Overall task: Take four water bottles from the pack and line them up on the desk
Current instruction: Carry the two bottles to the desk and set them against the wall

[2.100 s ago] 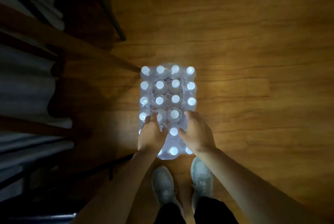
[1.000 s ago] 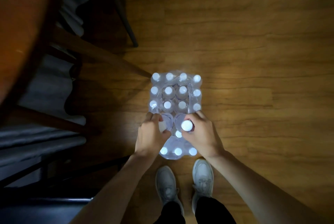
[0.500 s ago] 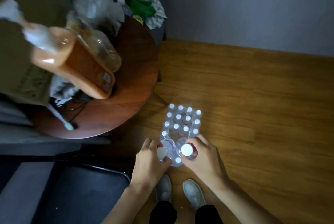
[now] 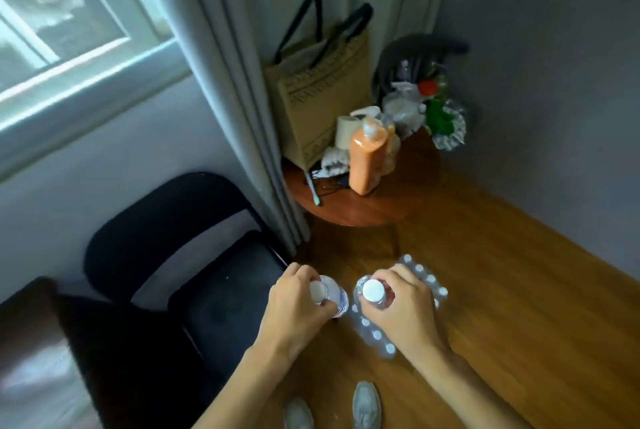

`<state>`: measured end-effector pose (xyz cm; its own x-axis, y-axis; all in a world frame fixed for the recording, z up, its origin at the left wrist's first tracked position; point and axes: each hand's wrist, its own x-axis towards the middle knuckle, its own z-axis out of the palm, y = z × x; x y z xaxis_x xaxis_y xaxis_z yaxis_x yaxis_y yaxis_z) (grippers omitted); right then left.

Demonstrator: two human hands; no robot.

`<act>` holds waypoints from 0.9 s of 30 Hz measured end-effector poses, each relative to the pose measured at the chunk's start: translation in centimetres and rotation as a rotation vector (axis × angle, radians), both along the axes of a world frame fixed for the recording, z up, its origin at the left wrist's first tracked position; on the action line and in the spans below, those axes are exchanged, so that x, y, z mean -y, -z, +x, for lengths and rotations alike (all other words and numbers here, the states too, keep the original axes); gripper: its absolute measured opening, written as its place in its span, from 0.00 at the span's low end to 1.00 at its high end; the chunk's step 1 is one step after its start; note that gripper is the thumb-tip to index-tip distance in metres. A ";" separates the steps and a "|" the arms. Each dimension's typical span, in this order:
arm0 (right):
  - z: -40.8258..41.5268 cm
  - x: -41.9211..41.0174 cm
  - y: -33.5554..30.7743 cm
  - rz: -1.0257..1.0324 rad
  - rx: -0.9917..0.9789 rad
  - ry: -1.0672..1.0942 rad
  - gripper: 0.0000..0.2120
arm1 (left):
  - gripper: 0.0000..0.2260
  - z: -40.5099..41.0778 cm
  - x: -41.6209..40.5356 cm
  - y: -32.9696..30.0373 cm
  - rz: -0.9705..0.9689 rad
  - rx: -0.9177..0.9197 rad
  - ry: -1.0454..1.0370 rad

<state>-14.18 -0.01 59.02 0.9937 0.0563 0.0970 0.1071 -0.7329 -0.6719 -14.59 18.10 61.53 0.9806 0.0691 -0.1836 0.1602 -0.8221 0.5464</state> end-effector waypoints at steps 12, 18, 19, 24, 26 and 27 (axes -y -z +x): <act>-7.7 -19.5 -9.8 0.003 0.044 -0.497 0.13 | 0.11 -16.3 -19.0 -7.6 0.065 0.131 -0.462; -14.5 -31.5 -11.7 -0.009 0.054 -0.711 0.11 | 0.09 -27.7 -28.9 -8.9 0.136 0.155 -0.652; -15.8 -33.4 -12.0 -0.018 0.061 -0.748 0.11 | 0.09 -29.6 -30.3 -9.0 0.142 0.153 -0.692; -22.5 -42.8 -12.6 -0.023 0.040 -0.931 0.10 | 0.10 -39.4 -36.2 -9.8 0.128 0.140 -0.944; -25.0 -46.5 -12.4 -0.015 0.027 -1.008 0.10 | 0.11 -43.1 -38.3 -9.9 0.129 0.141 -1.038; -26.3 -48.2 -12.4 -0.009 0.017 -1.050 0.10 | 0.11 -44.9 -39.4 -10.0 0.128 0.138 -1.085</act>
